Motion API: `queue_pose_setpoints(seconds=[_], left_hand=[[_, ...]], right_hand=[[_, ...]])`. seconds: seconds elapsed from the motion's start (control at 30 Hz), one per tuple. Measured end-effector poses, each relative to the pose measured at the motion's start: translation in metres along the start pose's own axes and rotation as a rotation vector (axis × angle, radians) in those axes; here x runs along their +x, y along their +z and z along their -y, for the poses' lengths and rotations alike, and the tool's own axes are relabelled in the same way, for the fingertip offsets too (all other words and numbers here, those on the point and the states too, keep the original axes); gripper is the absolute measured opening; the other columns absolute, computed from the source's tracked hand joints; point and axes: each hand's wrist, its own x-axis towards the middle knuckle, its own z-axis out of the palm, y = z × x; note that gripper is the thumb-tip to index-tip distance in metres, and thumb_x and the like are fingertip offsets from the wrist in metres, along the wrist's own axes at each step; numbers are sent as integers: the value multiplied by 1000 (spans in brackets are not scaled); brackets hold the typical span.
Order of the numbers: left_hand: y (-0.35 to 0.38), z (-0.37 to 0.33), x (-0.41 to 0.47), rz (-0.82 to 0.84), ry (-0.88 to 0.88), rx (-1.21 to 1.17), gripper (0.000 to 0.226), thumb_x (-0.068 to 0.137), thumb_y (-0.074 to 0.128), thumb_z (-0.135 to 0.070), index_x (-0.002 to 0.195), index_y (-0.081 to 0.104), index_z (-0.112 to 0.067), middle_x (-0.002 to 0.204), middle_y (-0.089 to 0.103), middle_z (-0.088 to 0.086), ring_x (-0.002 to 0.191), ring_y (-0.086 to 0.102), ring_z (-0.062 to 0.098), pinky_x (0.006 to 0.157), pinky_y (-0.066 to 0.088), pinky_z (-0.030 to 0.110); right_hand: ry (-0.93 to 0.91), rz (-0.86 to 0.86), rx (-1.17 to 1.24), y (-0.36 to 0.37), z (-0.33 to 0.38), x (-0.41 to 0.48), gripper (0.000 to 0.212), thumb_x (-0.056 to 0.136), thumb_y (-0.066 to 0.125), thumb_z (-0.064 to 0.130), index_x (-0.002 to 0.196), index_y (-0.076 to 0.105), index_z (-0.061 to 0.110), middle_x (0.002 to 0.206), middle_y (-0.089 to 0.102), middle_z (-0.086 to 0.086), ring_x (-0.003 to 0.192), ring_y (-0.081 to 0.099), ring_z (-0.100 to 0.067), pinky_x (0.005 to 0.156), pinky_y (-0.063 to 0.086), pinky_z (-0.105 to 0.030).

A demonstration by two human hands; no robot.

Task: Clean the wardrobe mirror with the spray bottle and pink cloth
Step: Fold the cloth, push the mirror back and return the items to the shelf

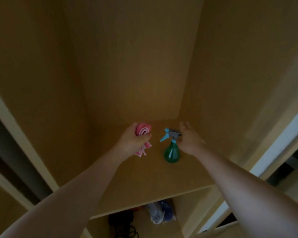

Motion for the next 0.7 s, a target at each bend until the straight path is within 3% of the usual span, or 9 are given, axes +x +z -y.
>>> queue_pose_setpoints(seconds=[0.1,0.17,0.23,0.33,0.43,0.53,0.63,0.7], left_hand=[[8,2,11,-54,-16,-1,26,85,71,-17,94,55,-36,93,67,4,72,74,20,63,58,37],[14,2,16,-75,-32,-8,24,85,71,-16,94,56,-33,91,68,5,71,74,21,60,58,37],[19,3,20,-112,-36,-6,23,85,71,-16,93,56,-32,89,67,4,70,74,20,58,57,34],[25,2,22,-178,-37,37,23,84,71,-15,90,55,-31,87,66,1,69,72,16,56,57,30],[29,2,21,-201,-48,33,22,85,71,-14,92,55,-28,89,67,5,69,73,19,59,59,35],[29,-3,15,-214,-41,27,23,86,70,-12,93,54,-28,90,65,6,69,73,21,56,58,32],[28,-7,7,-259,-41,25,22,86,70,-10,95,54,-23,91,64,9,71,73,24,53,58,30],[26,-10,-1,-290,-48,41,24,85,71,-11,99,54,-21,95,65,11,76,73,26,58,60,34]], right_hand=[[-29,31,-8,5,-11,22,71,96,52,29,154,12,15,156,22,-10,139,31,-32,108,39,-43],[-44,58,4,9,-17,33,58,97,51,27,147,27,14,132,50,-11,113,55,-29,89,52,-41],[-73,88,11,13,-23,42,43,98,48,27,138,42,13,111,60,-6,94,61,-24,75,53,-36],[-121,117,-4,14,-29,49,31,100,43,28,126,53,14,96,61,-2,81,61,-19,62,48,-30],[-130,95,27,12,-29,52,36,100,45,26,132,50,11,111,63,-8,90,62,-23,71,52,-33],[-147,100,2,13,-29,54,24,98,49,24,118,58,15,90,58,-1,72,54,-14,52,38,-27],[-185,90,3,8,-28,53,13,95,53,24,104,61,19,85,60,1,72,57,-15,50,34,-26],[-231,52,22,-1,-24,50,7,94,54,23,97,59,19,80,58,2,71,57,-16,51,35,-27]])
